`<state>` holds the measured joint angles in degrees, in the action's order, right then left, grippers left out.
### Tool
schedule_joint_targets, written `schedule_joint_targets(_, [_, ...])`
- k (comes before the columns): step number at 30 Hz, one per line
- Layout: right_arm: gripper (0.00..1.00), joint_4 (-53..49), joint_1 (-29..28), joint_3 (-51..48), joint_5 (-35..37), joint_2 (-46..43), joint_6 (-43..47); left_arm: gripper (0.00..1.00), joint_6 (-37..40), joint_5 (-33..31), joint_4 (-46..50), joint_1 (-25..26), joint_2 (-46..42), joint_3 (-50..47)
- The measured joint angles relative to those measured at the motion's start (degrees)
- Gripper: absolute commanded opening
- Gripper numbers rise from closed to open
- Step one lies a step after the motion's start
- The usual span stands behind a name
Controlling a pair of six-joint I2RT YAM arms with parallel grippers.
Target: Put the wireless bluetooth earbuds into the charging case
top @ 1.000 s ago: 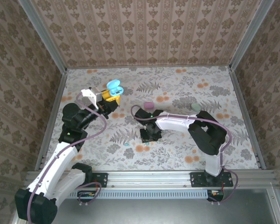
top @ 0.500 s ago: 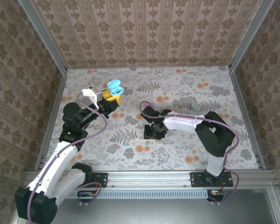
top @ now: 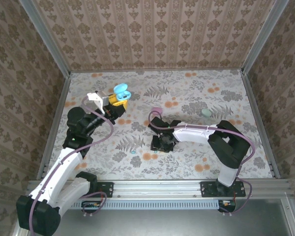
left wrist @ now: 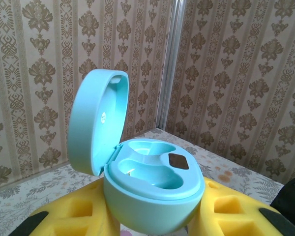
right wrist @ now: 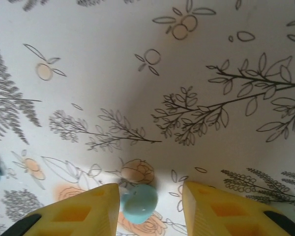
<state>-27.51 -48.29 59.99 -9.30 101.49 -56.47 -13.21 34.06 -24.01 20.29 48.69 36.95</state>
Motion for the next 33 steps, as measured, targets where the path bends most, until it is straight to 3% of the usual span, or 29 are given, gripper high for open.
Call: schedule_joint_targets(33, [0.38, 4.6, -2.6, -1.5, -2.4, 0.0, -5.2, 0.29, 0.9, 0.2, 0.0, 0.0, 0.4, 0.1])
